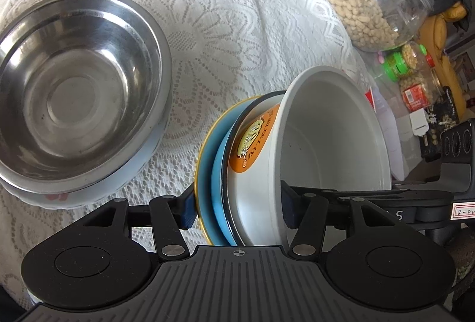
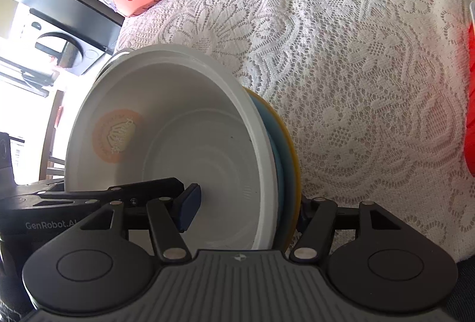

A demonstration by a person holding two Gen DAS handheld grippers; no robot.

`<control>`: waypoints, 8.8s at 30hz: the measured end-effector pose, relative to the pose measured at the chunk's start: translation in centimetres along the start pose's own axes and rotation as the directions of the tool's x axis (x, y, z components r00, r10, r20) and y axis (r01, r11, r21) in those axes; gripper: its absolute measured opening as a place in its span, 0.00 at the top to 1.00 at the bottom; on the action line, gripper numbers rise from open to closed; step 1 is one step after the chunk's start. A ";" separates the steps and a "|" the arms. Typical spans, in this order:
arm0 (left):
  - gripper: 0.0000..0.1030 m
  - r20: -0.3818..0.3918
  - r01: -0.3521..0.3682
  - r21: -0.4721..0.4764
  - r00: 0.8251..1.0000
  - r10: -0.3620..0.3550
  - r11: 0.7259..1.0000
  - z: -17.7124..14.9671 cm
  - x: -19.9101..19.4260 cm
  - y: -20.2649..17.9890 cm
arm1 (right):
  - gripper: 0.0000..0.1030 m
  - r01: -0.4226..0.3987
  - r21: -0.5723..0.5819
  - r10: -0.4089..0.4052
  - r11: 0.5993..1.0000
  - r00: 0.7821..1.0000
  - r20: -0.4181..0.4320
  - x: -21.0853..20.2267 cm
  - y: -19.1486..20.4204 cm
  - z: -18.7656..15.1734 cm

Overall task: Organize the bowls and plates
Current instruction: 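Carry the bowl stack with both grippers and lower it toward the steel bowl, then set the bowl stack into the steel bowl and open both grippers, then move both grippers to the white-and-red tray and grasp its rim, then lift the white-and-red tray with both grippers and carry it toward the bowl stack, then lower the tray onto the white printed bowl with both grippers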

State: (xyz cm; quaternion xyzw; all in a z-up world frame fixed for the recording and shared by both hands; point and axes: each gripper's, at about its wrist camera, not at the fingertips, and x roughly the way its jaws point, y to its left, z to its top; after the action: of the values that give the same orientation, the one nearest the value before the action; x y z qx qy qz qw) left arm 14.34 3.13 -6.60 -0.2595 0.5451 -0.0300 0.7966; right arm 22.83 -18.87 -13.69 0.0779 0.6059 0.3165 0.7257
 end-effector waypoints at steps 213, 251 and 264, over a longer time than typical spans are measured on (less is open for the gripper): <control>0.80 -0.035 -0.052 0.097 0.998 0.056 0.994 -1.1 4.2 -2.0 | 0.65 0.054 0.038 -0.065 0.998 0.922 0.382 -0.1 -2.9 -3.4; 0.80 0.303 -0.114 -0.004 0.946 0.110 0.993 3.9 -15.6 9.2 | 0.64 -0.025 -0.253 0.130 0.967 0.904 0.407 -1.8 18.7 3.5; 0.80 0.367 -0.100 -0.051 0.924 0.111 0.994 6.7 -15.6 12.2 | 0.64 0.033 -0.244 0.064 0.969 0.924 0.378 2.2 20.0 6.0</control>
State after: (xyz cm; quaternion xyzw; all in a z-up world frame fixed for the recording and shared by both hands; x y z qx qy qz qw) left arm 11.08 21.35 3.09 -0.2432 0.3993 0.0706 0.8811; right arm 21.23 -0.29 -4.12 0.0528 0.4079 0.3735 0.8315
